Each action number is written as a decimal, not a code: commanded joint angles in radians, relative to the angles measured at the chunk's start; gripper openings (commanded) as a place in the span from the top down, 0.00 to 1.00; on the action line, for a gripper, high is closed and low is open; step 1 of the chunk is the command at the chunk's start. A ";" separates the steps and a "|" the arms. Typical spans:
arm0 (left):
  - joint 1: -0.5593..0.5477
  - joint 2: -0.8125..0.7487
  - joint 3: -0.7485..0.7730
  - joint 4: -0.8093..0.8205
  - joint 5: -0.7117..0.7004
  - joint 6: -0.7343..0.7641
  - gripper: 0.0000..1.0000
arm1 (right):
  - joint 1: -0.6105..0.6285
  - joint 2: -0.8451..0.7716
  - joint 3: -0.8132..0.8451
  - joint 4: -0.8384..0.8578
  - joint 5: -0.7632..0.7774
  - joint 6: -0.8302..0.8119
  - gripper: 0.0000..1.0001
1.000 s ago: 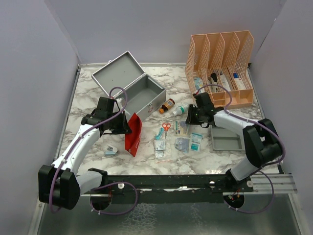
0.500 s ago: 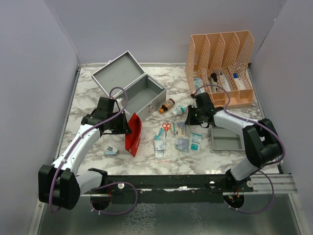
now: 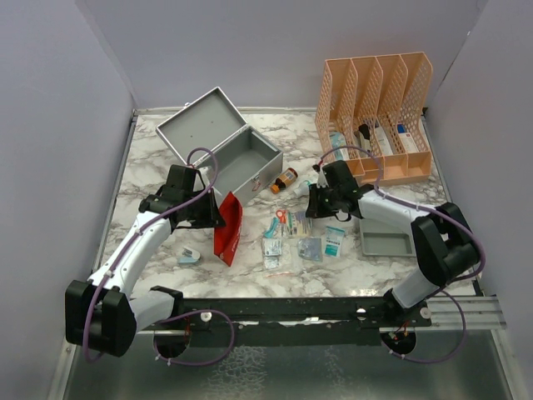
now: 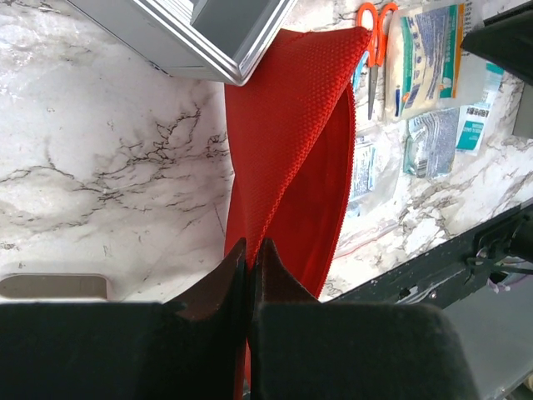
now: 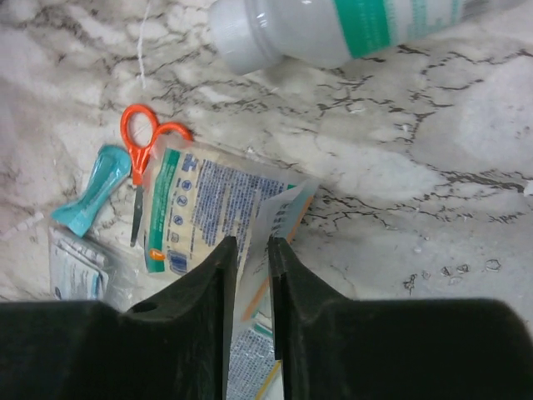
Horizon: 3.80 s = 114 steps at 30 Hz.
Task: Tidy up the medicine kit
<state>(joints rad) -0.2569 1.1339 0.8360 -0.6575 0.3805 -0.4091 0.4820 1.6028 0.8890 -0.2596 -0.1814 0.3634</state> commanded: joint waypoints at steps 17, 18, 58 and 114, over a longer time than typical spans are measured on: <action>-0.009 0.003 0.005 0.035 -0.001 -0.008 1.00 | 0.024 -0.147 -0.008 -0.133 0.558 0.363 0.77; -0.009 0.003 0.005 0.035 0.000 -0.008 1.00 | 0.024 -0.137 -0.004 -0.156 0.584 0.376 0.77; -0.027 0.025 -0.001 0.053 -0.002 -0.017 1.00 | 0.024 0.065 -0.031 0.093 -0.045 0.074 0.61; -0.045 -0.002 -0.008 0.123 -0.004 -0.036 1.00 | 0.513 -0.107 0.346 0.109 0.220 0.663 0.99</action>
<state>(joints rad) -0.2970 1.1595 0.8356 -0.5640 0.3767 -0.4366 0.9657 1.4376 1.1816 -0.1612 -0.0620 0.9409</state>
